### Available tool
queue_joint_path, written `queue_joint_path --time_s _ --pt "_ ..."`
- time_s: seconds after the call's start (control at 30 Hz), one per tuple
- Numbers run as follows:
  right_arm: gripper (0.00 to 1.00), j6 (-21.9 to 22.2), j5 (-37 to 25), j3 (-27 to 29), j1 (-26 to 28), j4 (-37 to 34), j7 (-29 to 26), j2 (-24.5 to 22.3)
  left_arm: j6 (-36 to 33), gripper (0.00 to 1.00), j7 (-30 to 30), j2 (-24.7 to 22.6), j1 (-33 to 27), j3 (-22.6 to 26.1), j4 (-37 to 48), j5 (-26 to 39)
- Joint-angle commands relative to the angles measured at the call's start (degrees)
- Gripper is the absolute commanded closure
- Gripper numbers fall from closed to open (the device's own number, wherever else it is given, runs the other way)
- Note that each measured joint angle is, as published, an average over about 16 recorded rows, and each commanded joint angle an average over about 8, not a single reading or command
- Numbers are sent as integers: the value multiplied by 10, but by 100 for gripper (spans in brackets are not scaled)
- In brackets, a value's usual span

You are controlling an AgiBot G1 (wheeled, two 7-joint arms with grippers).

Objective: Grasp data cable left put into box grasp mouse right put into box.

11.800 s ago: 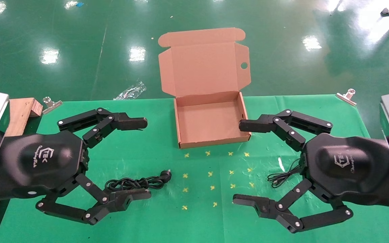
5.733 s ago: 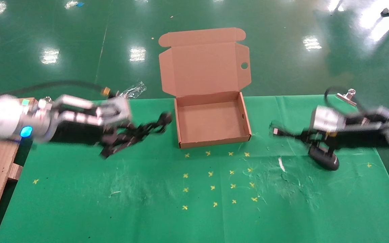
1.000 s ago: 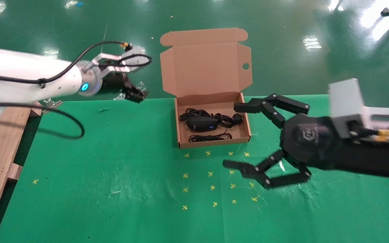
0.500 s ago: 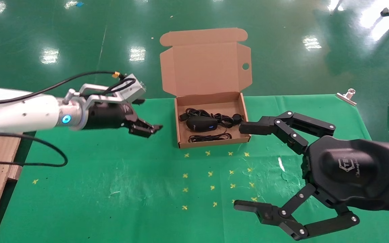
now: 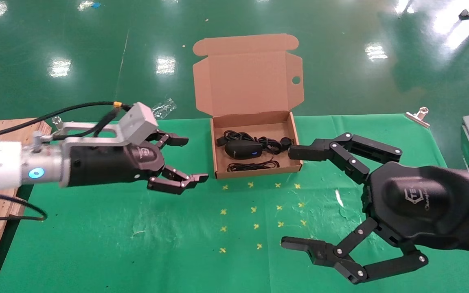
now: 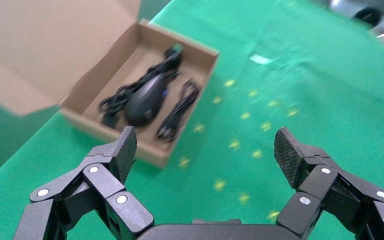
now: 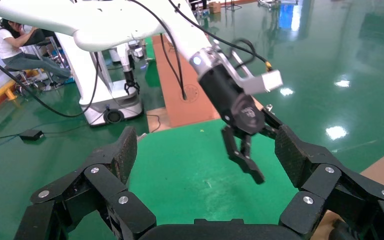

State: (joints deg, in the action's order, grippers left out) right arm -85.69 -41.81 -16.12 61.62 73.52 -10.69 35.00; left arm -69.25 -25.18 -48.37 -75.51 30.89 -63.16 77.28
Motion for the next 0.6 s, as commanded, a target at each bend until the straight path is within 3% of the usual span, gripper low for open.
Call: queue_joint_path --time_s 0.03,0.6 --pt "0 0 0 0 0 0 0 0 -14 0 12 11 12 -13 -9 -30" --pt "0 0 1 -1 0 0 0 0 -130 0 114 105 110 -117 -82 -280"
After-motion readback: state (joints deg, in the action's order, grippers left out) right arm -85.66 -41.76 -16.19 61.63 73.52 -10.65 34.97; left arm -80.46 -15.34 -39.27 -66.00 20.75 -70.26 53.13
